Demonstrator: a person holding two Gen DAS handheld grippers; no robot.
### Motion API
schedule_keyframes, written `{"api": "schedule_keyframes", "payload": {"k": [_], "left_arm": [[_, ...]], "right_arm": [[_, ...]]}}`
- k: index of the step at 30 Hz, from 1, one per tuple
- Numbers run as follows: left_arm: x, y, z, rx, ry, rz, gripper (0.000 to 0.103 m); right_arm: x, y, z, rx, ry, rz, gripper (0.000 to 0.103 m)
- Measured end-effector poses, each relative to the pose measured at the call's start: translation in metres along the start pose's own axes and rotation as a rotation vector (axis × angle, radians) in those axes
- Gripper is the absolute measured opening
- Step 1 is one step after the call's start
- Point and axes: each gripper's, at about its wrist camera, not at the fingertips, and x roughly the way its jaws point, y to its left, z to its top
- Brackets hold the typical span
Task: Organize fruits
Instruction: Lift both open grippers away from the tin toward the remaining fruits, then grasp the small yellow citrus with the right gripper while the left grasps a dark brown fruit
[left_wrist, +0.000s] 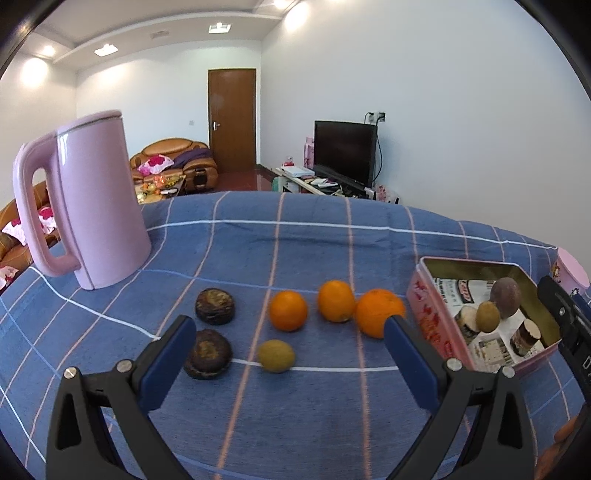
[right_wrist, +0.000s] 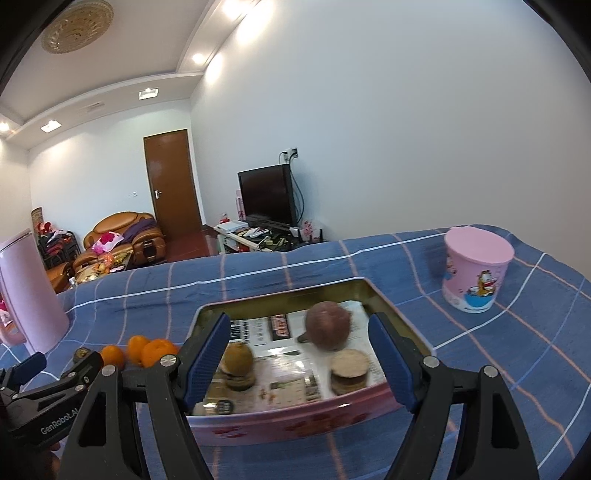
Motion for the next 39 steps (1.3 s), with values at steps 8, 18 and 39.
{"api": "schedule_keyframes", "payload": {"k": [8, 18, 39], "left_arm": [[0.007, 0.028, 0.003, 0.008, 0.018, 0.034, 0.103], [0.03, 0.096, 0.02, -0.004, 0.047, 0.188, 0.103], [0.041, 0.141, 0.029, -0.086, 0.106, 0.161, 0.103]], "right_arm": [[0.006, 0.033, -0.002, -0.027, 0.02, 0.042, 0.078], [0.016, 0.083, -0.007, -0.135, 0.069, 0.08, 0.078], [0.082, 0.196, -0.049, -0.226, 0.526, 0.412, 0.037]]}}
